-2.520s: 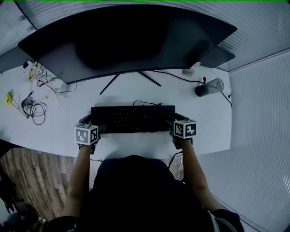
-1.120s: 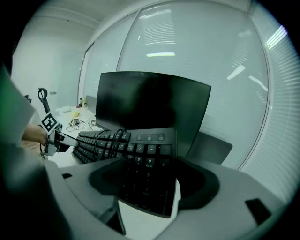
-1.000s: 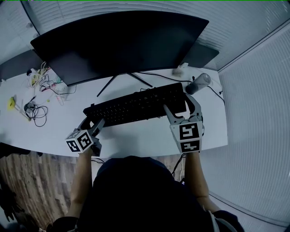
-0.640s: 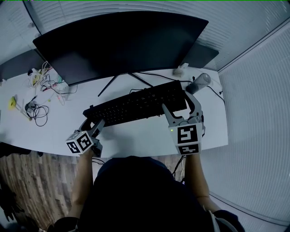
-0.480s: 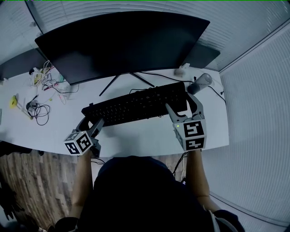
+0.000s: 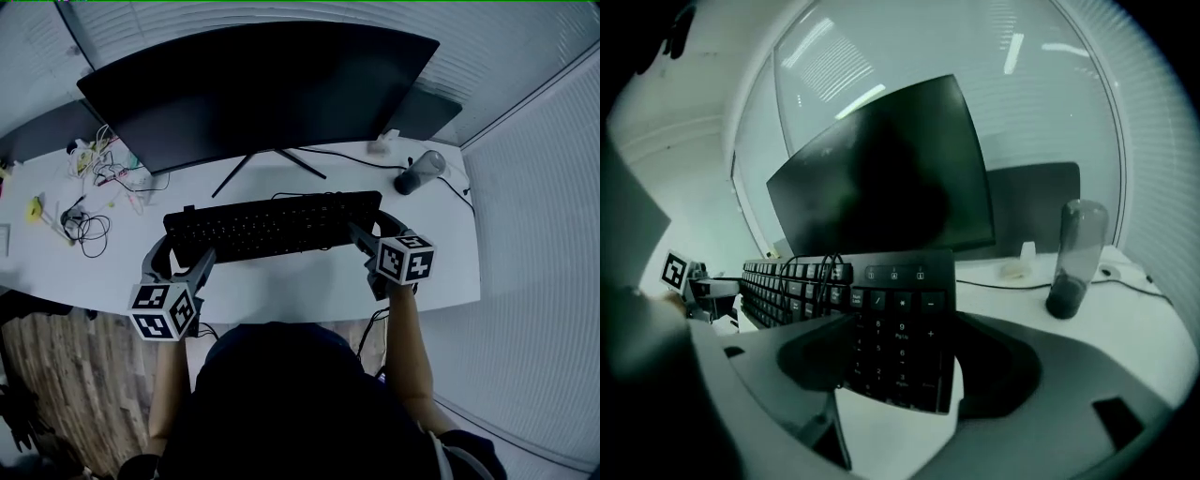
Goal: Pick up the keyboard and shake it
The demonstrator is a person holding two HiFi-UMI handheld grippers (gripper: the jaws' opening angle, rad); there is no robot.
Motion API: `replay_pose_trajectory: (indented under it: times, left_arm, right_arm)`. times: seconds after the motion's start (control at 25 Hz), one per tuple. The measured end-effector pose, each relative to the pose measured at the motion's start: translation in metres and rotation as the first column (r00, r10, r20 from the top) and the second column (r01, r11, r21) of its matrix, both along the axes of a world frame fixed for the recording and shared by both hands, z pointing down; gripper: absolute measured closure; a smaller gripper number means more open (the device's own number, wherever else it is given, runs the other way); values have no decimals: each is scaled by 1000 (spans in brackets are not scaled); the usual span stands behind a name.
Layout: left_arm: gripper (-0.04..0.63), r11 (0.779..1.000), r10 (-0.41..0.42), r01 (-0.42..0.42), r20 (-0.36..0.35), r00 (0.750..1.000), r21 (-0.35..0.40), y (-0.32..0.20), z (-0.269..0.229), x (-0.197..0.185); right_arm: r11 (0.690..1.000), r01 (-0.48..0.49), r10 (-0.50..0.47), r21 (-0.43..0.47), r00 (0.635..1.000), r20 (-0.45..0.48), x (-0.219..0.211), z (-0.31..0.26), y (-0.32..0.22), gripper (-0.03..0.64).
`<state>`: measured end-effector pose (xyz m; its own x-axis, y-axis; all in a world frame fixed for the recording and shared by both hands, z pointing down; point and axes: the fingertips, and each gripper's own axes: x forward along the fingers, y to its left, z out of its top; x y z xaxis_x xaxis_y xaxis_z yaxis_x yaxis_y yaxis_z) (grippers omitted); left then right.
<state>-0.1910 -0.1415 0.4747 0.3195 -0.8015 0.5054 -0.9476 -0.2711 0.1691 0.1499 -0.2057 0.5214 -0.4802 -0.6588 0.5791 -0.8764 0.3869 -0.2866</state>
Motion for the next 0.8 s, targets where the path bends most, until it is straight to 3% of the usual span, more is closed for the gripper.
replay_pose_trajectory:
  times: [0.4, 0.8]
  left_arm:
    - [179, 997, 63, -71, 165, 984, 43, 1, -26, 14]
    - [179, 990, 103, -125, 270, 957, 63, 0, -37, 25]
  right_arm:
    - [977, 13, 30, -215, 980, 198, -5, 57, 10, 280]
    - [927, 60, 51, -370, 957, 285, -15, 93, 20, 280]
